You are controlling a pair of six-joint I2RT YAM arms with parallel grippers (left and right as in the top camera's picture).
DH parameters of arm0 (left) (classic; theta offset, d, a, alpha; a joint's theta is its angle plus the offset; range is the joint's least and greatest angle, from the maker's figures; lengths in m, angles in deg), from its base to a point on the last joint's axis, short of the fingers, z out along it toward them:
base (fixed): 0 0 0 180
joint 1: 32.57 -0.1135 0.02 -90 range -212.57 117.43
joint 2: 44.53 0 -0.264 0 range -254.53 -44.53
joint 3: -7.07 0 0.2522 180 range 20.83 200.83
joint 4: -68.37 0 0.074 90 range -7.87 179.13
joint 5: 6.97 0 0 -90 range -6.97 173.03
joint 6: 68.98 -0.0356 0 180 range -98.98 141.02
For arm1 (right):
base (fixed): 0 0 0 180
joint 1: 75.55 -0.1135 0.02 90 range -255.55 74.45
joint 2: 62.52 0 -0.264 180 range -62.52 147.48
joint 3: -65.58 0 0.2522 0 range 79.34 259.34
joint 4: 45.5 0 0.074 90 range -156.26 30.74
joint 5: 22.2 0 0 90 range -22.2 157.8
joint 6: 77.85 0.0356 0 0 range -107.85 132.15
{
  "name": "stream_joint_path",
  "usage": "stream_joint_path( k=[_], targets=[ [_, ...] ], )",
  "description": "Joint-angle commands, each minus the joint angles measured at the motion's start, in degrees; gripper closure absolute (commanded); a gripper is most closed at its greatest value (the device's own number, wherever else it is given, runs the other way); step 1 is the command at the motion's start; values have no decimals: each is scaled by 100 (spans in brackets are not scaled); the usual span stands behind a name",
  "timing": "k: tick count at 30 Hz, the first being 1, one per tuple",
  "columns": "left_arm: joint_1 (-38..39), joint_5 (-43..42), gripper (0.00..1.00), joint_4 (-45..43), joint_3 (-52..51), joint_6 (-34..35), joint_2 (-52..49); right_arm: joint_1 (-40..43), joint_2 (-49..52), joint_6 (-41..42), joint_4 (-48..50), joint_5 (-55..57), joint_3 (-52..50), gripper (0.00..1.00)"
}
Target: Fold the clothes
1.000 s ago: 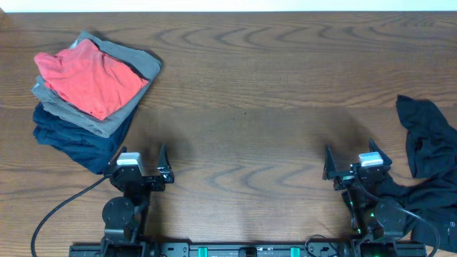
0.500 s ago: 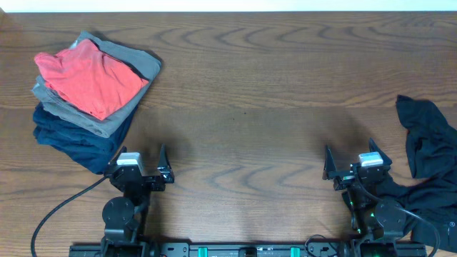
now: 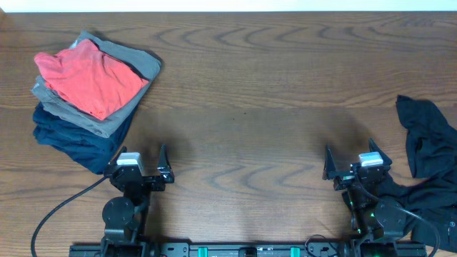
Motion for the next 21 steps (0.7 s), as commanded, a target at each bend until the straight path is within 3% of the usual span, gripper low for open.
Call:
stream_joint_path(
  k=[1,21],
  targets=[
    [-24,15,2,35,-173,-94,35,-61,-33,-79,-7,17,-15,1],
    [-24,15,2,35,-173,-94,35,-61,-33,-79,-7,15,-15,1]
  ],
)
